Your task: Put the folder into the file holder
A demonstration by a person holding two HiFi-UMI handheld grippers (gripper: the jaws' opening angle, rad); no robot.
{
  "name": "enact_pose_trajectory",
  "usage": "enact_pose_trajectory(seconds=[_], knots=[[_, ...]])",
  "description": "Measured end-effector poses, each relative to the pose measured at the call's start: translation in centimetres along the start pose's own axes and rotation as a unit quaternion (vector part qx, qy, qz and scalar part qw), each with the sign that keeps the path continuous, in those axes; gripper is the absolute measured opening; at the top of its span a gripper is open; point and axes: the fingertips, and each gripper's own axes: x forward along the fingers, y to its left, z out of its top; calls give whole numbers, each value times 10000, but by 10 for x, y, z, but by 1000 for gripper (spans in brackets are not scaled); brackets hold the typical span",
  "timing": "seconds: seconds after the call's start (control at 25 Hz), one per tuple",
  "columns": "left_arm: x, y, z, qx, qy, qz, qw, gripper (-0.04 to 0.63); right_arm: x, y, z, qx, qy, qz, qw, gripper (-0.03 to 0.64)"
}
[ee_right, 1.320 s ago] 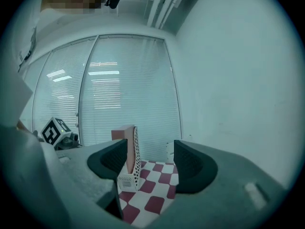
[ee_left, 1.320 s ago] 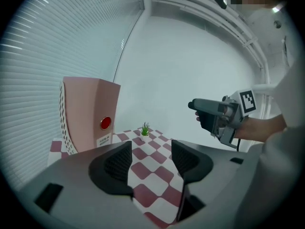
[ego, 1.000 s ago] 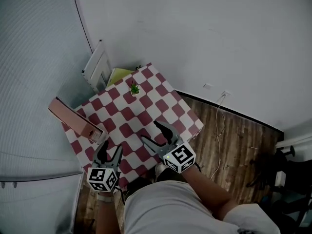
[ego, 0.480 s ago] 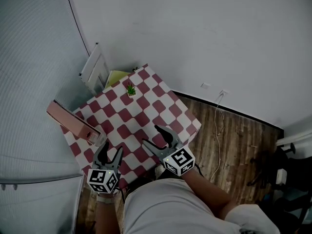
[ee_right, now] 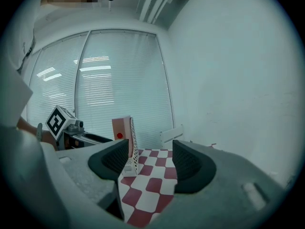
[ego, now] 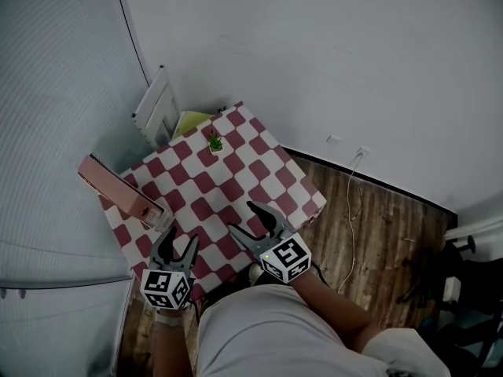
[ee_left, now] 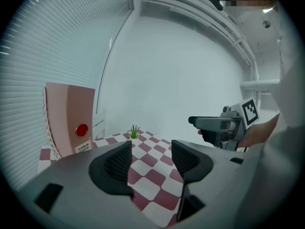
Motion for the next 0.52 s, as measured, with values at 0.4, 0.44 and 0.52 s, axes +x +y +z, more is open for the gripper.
enact_pose_trajectory(seconds=[0.4,0.44,0.52], knots=[[-17,16,-8,-91,-11,164,9998,241,18,23,-3,-55,70,204,9998,290],[-19,19,-9,-110,-11,181,9998,241,20,26,-3,-63,84,223,9997,290],[-23,24,-11,-150,-10,216,9997,241,25,32,-4,-77,109,258,9996,290]])
